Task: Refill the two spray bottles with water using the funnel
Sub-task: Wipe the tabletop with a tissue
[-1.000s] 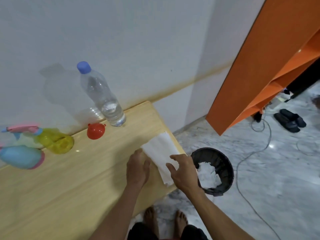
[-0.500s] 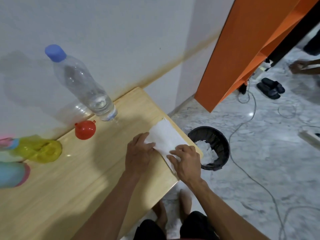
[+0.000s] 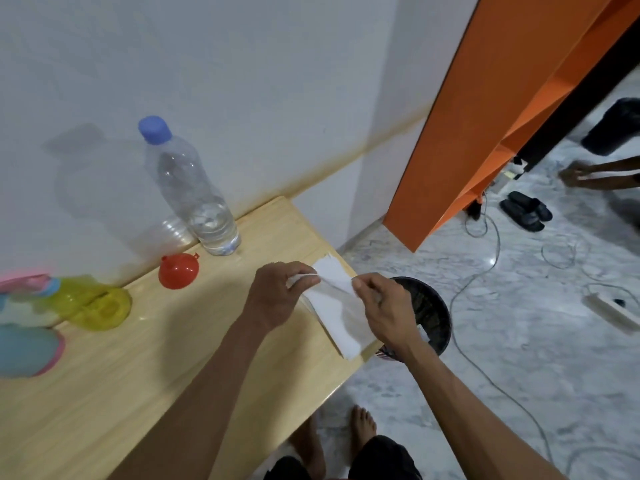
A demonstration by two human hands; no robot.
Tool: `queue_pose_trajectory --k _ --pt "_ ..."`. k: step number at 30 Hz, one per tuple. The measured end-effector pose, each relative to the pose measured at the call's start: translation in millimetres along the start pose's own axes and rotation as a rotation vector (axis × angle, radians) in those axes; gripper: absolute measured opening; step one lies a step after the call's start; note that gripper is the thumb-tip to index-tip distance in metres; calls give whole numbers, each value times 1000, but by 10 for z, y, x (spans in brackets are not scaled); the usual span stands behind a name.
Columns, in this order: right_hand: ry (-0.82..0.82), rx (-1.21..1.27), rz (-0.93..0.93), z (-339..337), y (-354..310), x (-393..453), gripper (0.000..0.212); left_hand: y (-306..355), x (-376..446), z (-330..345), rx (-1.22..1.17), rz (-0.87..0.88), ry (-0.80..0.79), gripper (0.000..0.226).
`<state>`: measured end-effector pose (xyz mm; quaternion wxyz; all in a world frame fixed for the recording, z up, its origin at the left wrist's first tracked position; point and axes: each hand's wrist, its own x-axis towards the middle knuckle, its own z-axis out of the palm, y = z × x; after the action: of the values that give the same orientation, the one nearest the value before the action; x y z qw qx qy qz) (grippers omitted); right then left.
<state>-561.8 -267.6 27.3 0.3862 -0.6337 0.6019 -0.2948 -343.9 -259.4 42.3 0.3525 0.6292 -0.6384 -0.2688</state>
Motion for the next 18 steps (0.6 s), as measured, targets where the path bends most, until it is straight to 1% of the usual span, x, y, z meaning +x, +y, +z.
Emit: queue_pose_trajectory --k 2,5,6,8,10,14,18 --pt "-31 31 -9 -75 -115 42 19 58 20 -48 -31 -14 2 10" --pt "-97 9 -12 -134 -185 87 39 101 28 -87 -30 -34 62 12" --pt "-102 6 -36 -149 -199 97 41 124 25 -102 -30 -46 79 15" --pt "-86 -5 -109 -163 -211 126 28 170 -9 -141 -49 -72 99 19" --pt "-74 -8 -176 -162 -219 151 19 201 -72 -178 -54 -78 133 17" --pt "-100 -4 -275 -126 -242 209 20 225 -260 -257 -16 -100 252 11" --pt "-226 -44 -366 23 -304 298 25 177 -532 -386 108 -99 349 16"
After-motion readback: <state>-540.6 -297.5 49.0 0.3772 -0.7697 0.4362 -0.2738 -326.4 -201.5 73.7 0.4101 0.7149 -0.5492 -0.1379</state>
